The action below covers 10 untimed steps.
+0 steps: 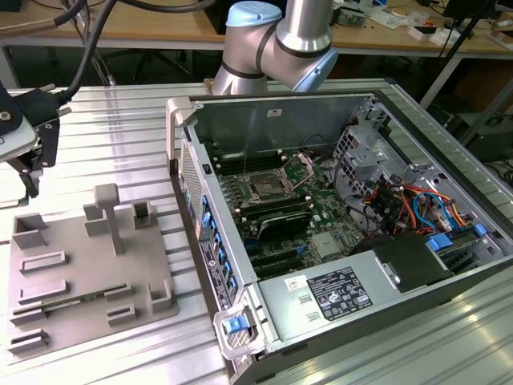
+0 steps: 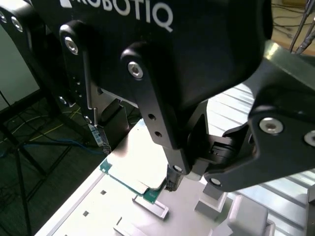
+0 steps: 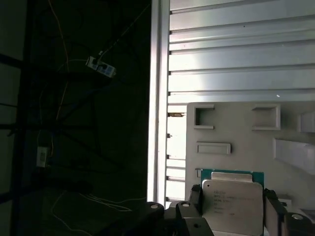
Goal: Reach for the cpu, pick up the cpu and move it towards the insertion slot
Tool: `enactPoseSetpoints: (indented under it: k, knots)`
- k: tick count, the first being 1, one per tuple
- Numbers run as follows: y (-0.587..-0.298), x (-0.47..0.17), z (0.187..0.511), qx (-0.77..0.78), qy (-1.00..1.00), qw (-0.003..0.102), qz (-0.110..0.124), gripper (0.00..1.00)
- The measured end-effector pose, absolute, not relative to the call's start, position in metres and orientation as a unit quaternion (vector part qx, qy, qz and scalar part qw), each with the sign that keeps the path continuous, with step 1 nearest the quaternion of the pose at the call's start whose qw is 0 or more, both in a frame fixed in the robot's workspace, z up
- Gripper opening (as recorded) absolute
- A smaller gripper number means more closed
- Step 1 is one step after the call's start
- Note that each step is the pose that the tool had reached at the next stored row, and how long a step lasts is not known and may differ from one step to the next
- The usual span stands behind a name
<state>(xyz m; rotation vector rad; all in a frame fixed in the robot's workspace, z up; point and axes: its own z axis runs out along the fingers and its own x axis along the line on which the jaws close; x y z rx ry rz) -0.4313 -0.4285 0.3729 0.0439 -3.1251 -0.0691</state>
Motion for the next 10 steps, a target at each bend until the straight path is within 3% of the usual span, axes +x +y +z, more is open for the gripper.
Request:
enactPoseSetpoints:
  k: [10]
  knots:
    - [-0.424, -0.41, 0.372, 0.014, -1.0, 0.009, -0.019, 0.55]
